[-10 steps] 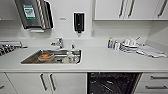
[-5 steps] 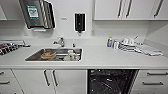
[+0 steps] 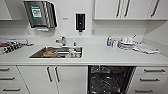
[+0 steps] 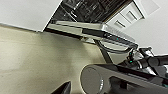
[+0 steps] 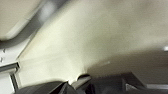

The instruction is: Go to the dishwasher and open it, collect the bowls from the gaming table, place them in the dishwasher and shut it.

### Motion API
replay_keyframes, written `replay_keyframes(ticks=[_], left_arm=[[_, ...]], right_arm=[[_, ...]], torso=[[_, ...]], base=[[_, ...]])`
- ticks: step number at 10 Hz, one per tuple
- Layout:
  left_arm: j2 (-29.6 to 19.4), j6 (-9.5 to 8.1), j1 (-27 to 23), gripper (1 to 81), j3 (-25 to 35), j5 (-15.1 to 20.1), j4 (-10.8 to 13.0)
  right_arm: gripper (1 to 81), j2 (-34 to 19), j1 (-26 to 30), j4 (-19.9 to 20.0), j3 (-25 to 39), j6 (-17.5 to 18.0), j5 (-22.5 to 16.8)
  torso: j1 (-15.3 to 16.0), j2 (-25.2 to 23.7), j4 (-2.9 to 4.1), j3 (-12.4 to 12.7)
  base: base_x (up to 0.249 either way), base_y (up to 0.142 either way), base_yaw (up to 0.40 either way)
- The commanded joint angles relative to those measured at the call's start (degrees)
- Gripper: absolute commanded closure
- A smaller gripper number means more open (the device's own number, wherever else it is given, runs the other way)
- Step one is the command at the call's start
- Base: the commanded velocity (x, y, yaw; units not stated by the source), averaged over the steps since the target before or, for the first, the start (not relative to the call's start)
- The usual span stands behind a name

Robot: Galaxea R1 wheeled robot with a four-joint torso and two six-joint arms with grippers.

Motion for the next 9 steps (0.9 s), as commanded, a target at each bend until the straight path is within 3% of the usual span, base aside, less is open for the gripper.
replay_keyframes(ticks=[1, 5, 7, 9], left_arm=[[-1.8, 0.4, -3.2, 1.0, 0.8, 1.6, 1.4], [1.6, 0.4, -3.1, 1.0, -3.3, 1.8, 0.8], [7.7, -0.21, -2.9, 1.0, -11.2, 5.3, -0.1], [17.0, -0.74, -2.4, 1.0, -24.1, 11.5, -4.4]], right_arm=[[1.0, -3.5, 4.3, -0.9, 2.0, -0.3, -3.6], [1.0, -4.9, 2.7, -3.2, 1.4, -0.3, -3.6], [1.0, -2.4, 1.0, -6.4, -3.3, -0.2, -3.6], [1.0, 2.9, -1.5, -9.7, -12.3, -0.4, -2.7]], torso=[[0.0, 0.0, 0.0, 0.0], [0.0, 0.0, 0.0, 0.0], [0.0, 0.0, 0.0, 0.0], [0.0, 0.0, 0.0, 0.0]], base=[[-0.12, 0.0, 0.0], [-0.075, 0.0, 0.0], [0.0, 0.0, 0.0], [0.0, 0.0, 0.0]])
